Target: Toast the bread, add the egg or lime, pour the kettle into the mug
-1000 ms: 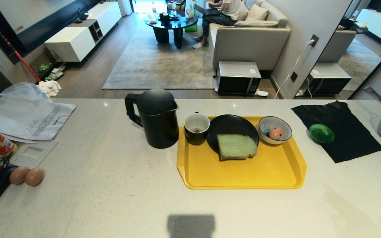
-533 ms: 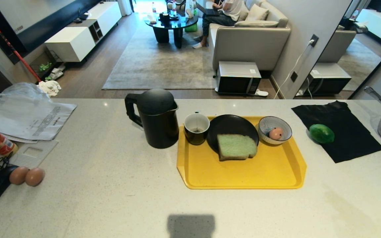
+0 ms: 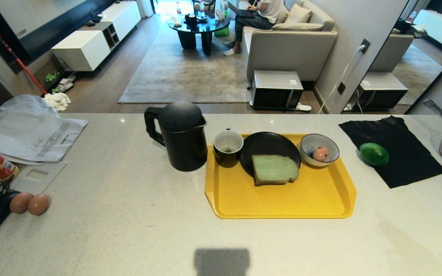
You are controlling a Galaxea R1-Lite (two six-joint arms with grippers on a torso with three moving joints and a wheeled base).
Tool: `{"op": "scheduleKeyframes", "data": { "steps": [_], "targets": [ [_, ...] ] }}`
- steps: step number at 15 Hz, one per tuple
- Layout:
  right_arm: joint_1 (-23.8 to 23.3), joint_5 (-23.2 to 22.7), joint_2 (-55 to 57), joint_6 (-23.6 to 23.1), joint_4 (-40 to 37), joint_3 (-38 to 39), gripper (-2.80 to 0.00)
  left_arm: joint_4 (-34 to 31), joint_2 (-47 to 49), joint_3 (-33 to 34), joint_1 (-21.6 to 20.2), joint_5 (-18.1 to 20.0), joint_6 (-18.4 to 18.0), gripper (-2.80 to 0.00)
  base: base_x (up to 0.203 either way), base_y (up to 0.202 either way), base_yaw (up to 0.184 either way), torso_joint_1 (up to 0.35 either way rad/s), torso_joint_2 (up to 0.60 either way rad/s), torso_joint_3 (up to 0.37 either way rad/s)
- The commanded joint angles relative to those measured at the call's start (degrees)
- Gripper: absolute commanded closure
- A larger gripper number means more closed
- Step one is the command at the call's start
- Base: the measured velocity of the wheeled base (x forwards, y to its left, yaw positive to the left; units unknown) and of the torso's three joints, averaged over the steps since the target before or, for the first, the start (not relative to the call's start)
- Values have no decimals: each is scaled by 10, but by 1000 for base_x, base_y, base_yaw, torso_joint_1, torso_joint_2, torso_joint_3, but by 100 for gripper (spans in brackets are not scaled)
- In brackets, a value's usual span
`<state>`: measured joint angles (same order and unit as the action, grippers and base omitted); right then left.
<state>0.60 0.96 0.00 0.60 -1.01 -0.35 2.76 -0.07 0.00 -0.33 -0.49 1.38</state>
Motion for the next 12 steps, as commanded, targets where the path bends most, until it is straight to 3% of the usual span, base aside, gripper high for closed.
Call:
{"op": "scheduleKeyframes", "data": {
  "steps": [1,12],
  "targets": [
    [0,0,0,1,0,0,0,1,0,10,0,0,0,0,0,0,0,-74,147,69],
    [0,0,0,1,0,0,0,1,0,10,0,0,0,0,0,0,0,-88,169,84]
  ]
}}
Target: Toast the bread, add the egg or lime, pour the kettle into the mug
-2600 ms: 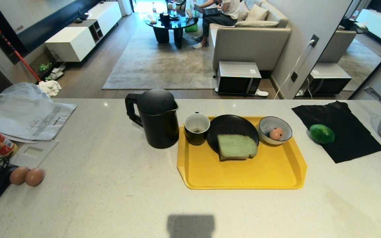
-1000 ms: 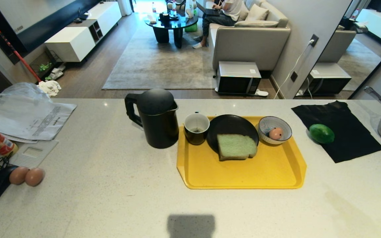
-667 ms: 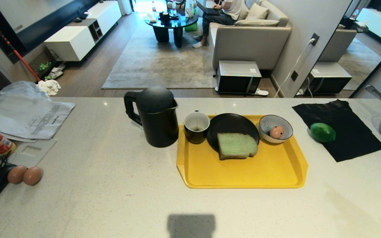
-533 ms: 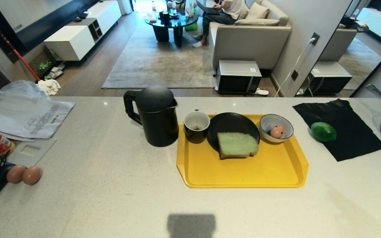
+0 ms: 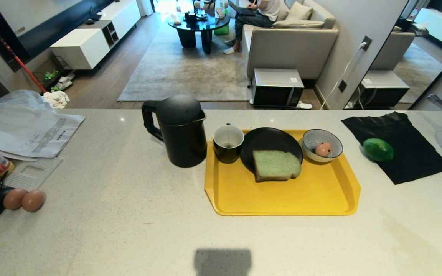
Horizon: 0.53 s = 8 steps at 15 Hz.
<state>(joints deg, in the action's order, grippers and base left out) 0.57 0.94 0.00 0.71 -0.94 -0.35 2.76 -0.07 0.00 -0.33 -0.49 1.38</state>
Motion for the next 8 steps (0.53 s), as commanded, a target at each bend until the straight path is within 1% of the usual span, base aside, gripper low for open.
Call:
{"op": "scheduleKeyframes", "data": {
  "steps": [1,6,8],
  "targets": [
    [0,0,0,0,0,0,0,1,0,10,0,0,0,0,0,0,0,-97,204,95],
    [0,0,0,0,0,0,0,1,0,10,0,0,0,0,0,0,0,-144,274,126],
    [0,0,0,0,0,0,0,1,0,10,0,0,0,0,0,0,0,-42,89,41]
  ]
}}
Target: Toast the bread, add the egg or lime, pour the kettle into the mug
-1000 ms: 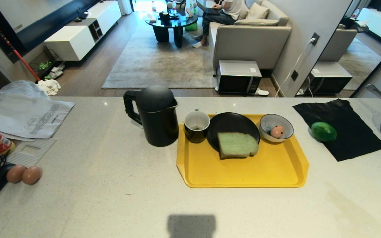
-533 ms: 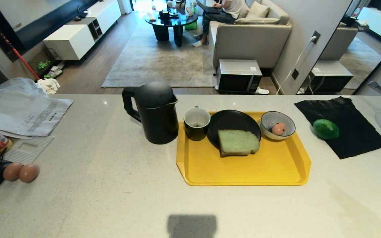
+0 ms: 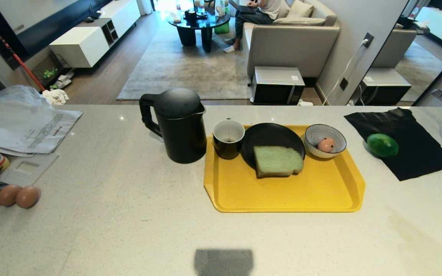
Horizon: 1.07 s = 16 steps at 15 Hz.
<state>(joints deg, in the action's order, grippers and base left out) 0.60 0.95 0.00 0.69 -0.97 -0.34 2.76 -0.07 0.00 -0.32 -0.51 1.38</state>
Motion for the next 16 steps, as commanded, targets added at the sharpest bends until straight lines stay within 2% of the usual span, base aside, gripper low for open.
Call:
{"op": "scheduleKeyframes", "data": {
  "steps": [1,16],
  "targets": [
    [0,0,0,0,0,0,0,1,0,10,0,0,0,0,0,0,0,-11,34,23],
    [0,-5,0,-8,12,4,0,1,0,10,0,0,0,0,0,0,0,0,0,0]
  ]
}}
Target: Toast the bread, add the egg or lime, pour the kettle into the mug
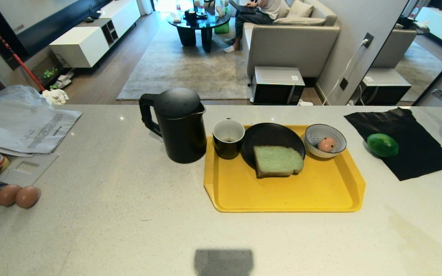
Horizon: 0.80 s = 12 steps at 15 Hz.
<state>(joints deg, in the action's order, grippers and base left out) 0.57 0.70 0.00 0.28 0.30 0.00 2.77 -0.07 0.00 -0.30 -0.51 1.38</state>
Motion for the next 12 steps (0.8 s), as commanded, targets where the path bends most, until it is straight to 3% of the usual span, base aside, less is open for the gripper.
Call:
{"op": "scheduleKeyframes", "data": {
  "steps": [1,4,10,12],
  "targets": [
    [0,-3,1,-15,-1,1,0,0,0,10,0,0,0,0,0,0,0,0,0,0],
    [0,-5,2,-58,-3,1,0,0,0,10,0,0,0,0,0,0,0,0,0,0],
    [-1,-7,73,-64,-3,0,0,0,0,10,0,0,0,0,0,0,0,0,0,0],
    [0,-10,81,-70,-6,-38,0,0,0,10,0,0,0,0,0,0,0,0,0,0]
  ]
}}
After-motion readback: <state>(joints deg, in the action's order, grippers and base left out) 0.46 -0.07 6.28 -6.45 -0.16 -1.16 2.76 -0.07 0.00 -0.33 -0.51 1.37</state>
